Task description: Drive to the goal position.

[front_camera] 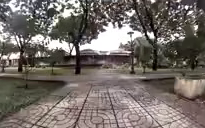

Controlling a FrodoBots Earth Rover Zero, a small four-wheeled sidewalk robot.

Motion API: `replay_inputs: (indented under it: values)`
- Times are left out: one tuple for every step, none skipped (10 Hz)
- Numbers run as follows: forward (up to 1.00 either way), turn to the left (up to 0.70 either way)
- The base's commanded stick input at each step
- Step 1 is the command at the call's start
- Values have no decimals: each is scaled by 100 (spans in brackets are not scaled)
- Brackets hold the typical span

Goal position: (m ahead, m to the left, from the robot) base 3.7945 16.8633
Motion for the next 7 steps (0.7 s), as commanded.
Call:
replay_inputs:
  values:
    - [100, 22]
    - [100, 0]
    - [100, 0]
    - [100, 0]
    - [100, 0]
    - [100, 0]
    - [100, 0]
